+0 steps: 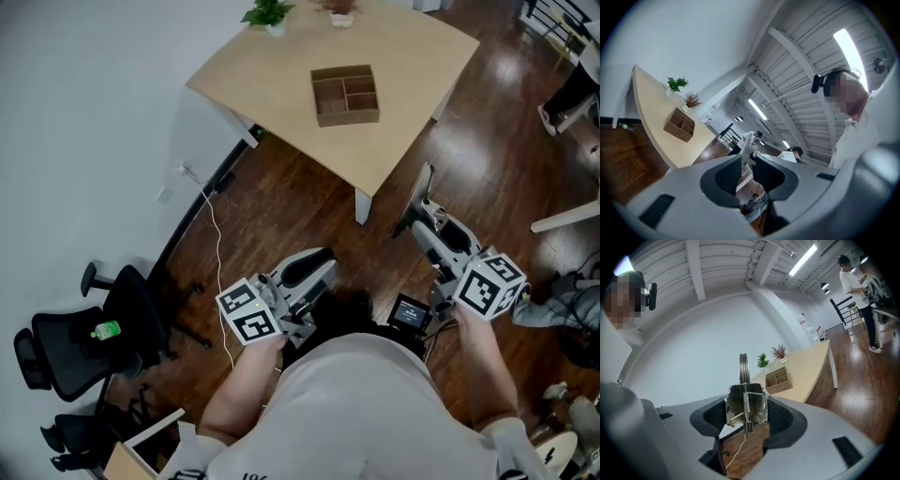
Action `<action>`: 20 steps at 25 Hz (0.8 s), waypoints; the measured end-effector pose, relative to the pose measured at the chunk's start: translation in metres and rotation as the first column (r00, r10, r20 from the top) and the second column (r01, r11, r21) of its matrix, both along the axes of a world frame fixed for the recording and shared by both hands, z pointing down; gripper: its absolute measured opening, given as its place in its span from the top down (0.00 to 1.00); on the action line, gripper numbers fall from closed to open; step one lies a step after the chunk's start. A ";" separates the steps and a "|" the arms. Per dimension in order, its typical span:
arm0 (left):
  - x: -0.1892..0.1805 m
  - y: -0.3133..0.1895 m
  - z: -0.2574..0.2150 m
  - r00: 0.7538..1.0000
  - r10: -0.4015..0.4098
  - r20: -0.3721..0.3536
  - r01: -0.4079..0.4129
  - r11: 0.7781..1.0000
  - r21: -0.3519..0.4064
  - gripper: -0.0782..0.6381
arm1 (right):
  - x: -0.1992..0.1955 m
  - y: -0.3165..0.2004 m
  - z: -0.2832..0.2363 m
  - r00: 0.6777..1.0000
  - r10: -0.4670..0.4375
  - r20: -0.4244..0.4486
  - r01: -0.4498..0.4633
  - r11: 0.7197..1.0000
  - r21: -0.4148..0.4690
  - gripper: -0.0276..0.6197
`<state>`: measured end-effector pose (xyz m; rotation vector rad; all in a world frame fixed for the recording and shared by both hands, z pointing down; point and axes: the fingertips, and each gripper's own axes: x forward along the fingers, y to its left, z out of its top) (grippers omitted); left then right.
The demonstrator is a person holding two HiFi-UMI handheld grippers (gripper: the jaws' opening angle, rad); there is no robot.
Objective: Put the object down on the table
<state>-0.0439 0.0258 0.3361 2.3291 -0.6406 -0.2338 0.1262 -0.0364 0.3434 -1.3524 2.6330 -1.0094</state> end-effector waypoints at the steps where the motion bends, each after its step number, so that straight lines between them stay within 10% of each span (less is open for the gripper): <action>1: 0.001 -0.006 0.001 1.000 0.001 0.000 -0.001 1.000 -0.003 0.77 | 0.000 -0.006 0.002 1.000 -0.001 -0.002 0.001 1.000 -0.004 0.60; 20: -0.012 -0.147 0.020 0.993 0.118 -0.015 -0.118 0.993 -0.029 0.77 | -0.012 -0.122 0.027 0.991 0.106 -0.084 -0.110 0.993 -0.046 0.60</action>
